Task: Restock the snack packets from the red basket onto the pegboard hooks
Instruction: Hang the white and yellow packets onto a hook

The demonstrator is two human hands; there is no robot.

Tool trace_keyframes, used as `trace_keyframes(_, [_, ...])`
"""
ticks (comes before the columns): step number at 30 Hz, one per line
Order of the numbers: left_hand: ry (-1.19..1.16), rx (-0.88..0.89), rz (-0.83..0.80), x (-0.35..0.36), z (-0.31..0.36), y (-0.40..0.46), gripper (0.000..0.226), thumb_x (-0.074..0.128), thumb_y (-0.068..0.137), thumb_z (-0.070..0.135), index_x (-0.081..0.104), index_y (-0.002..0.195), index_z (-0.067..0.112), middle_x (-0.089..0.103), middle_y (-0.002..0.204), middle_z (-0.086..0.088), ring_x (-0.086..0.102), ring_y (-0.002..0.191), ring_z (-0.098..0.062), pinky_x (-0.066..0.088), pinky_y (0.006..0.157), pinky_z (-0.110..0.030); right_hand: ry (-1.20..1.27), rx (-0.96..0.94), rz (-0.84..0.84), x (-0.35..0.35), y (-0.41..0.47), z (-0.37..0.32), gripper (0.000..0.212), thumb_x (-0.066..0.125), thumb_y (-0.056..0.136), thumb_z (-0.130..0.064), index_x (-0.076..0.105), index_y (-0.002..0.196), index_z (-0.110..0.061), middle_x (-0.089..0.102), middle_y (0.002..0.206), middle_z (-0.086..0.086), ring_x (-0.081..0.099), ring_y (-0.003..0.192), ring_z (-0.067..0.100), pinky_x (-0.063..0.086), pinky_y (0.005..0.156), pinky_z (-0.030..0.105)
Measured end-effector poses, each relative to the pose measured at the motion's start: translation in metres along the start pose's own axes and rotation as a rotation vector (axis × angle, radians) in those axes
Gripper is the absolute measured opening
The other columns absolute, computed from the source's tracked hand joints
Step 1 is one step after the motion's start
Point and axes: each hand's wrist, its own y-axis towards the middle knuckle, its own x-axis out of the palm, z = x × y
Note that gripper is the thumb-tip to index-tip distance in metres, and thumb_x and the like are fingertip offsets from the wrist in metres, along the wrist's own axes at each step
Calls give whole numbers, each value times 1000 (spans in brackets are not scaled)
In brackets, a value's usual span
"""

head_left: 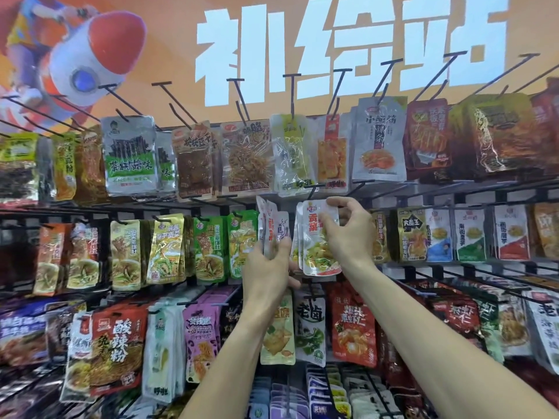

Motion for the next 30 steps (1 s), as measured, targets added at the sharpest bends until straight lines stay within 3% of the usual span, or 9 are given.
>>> trace_keyframes(3, [129, 114, 44, 1, -2, 5, 28, 69, 98, 48, 63, 104, 21, 73, 79, -2, 67, 50, -15, 49, 47, -25, -57, -27, -11, 3, 5, -1, 23, 78, 91, -30, 70, 111, -34, 74, 102, -10, 69, 99, 19, 56, 93, 52])
trace_keyframes(6, [192, 174, 47, 6, -1, 14, 23, 75, 93, 49, 61, 93, 30, 71, 76, 0, 73, 64, -26, 62, 63, -44, -116, -57, -7, 4, 9, -5, 27, 77, 91, -29, 74, 117, -24, 76, 106, -7, 69, 103, 19, 54, 97, 50])
trace_keyframes(11, [216, 200, 6, 14, 6, 30, 17, 79, 91, 42, 67, 92, 30, 76, 73, 0, 67, 56, -18, 60, 64, -45, -173, -57, -12, 6, 13, -12, 29, 76, 92, -24, 75, 120, -18, 77, 110, 0, 69, 107, 22, 52, 101, 46])
trace_keyframes(19, [216, 142, -62, 17, 2, 40, 19, 84, 84, 37, 68, 91, 28, 76, 69, -1, 70, 58, -27, 64, 70, -54, -286, -5, -34, 11, 22, -4, 26, 77, 90, -23, 79, 116, -20, 77, 110, 5, 66, 110, 23, 50, 98, 34])
trace_keyframes(22, [182, 111, -81, 15, 3, 34, 25, 82, 86, 42, 70, 89, 20, 73, 64, -3, 70, 53, -32, 62, 59, -43, -419, -53, -42, 17, 25, 5, 24, 73, 93, -22, 78, 117, -21, 66, 118, 8, 64, 110, 25, 44, 90, 27])
trace_keyframes(25, [-33, 48, -198, 4, 6, 21, 40, 54, 104, 42, 72, 106, 6, 69, 72, -14, 62, 50, -29, 41, 41, -22, -492, -114, -10, 11, 17, 4, 22, 70, 96, -28, 76, 117, -20, 51, 112, 3, 53, 108, 23, 38, 90, 28])
trace_keyframes(27, [-178, -32, -368, -5, 8, 13, 54, 33, 110, 42, 68, 119, 2, 73, 85, -21, 66, 58, -33, 33, 34, -18, -356, -140, 24, 1, 4, 1, 20, 70, 97, -35, 76, 111, -22, 57, 106, -3, 58, 103, 16, 45, 90, 29])
trace_keyframes(30, [-264, -84, -559, -9, 10, 5, 56, 27, 112, 44, 67, 130, 10, 78, 109, -22, 76, 88, -46, 49, 36, -22, 109, 18, -119, -11, -24, -15, 30, 77, 91, -44, 70, 111, -24, 72, 101, -8, 71, 87, 5, 61, 77, 29])
